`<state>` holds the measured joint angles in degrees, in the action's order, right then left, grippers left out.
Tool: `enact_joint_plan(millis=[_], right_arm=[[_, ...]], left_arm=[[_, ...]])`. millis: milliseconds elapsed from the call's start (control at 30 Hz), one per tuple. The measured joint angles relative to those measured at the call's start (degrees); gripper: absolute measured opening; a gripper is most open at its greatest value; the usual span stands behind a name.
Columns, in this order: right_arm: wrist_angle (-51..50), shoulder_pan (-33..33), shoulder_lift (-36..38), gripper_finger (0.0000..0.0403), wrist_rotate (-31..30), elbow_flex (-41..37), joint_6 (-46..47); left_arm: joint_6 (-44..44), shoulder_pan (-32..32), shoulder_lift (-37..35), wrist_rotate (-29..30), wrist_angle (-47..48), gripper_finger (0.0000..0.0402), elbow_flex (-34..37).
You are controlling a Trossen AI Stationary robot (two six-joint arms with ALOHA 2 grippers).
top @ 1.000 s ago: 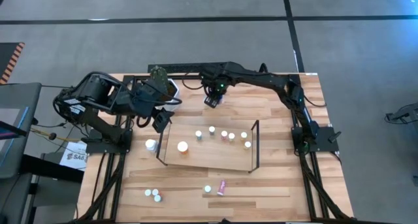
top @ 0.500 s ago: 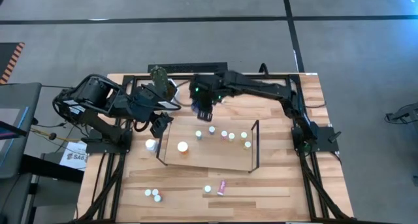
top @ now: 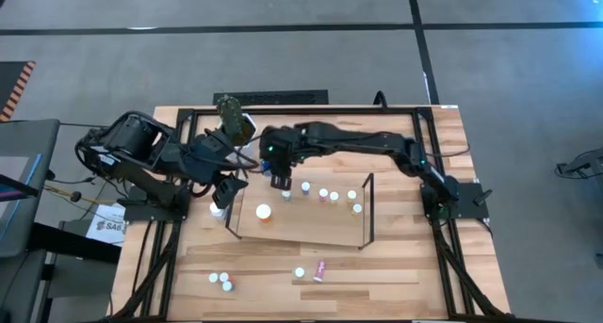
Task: Pick and place medicine bottles onto shelf by color
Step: Put the large blue pill bottle on the shelf
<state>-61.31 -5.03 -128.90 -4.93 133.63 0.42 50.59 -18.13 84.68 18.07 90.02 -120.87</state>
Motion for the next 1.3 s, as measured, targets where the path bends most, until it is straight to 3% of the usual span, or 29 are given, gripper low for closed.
enact_joint_plan(millis=[367, 1067, 1300], right_arm=[[-3.79, 0.88, -6.15, 0.0197, 0.48, -0.01, 0.16], [-3.75, 5.41, -6.25, 0.0204, 0.65, 0.04, 0.69], [-3.92, 4.80, -6.31, 0.0243, 0.70, 0.04, 1.85]], left_arm=[[4.60, -1.48, -0.02, -1.22, -0.02, 0.0256, -0.01], [5.08, -1.47, 0.00, -1.28, 0.00, 0.0256, -0.01], [4.98, -1.47, 0.00, -1.28, 0.00, 0.0256, -0.01]])
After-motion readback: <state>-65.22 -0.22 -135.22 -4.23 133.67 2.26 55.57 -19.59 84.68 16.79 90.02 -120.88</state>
